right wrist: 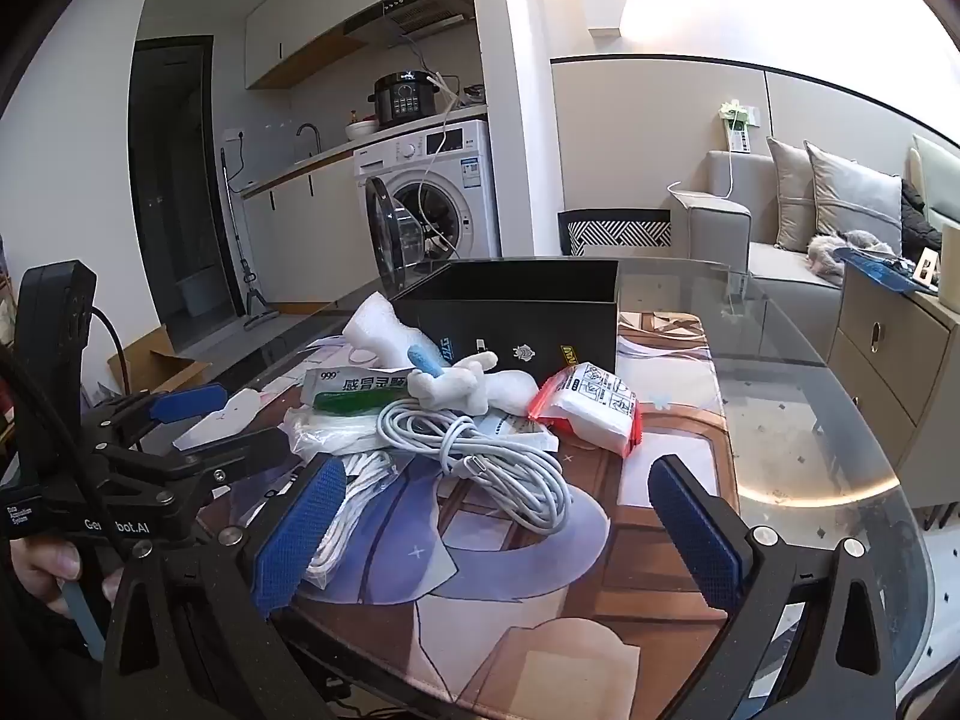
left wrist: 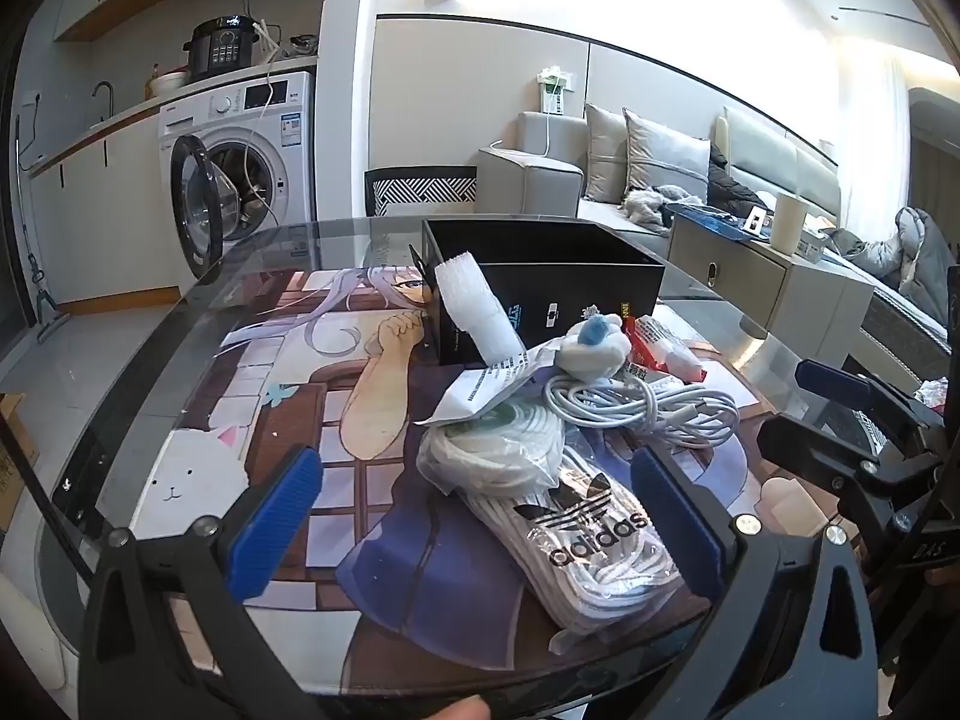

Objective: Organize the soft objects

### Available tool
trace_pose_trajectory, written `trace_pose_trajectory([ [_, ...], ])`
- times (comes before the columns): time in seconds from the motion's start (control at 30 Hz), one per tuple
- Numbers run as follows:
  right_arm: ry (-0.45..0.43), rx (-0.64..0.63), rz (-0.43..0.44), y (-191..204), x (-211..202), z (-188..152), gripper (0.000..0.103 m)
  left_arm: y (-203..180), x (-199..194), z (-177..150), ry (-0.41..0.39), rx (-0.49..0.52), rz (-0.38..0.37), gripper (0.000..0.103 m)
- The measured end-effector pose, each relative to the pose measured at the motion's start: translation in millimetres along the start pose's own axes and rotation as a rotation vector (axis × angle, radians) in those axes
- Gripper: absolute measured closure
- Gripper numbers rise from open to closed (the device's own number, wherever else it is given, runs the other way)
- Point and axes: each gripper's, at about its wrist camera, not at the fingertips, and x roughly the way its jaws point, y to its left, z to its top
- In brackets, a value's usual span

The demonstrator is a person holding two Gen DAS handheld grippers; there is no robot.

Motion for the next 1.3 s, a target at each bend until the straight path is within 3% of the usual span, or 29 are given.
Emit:
trace_pose_trajectory([
  [1.3,0.005,-0.002,-0.003,-0.9,-0.1,0.1,0.0,-0.7,-0.2,1.9,-0.006,-0.001,-0.011,0.0],
])
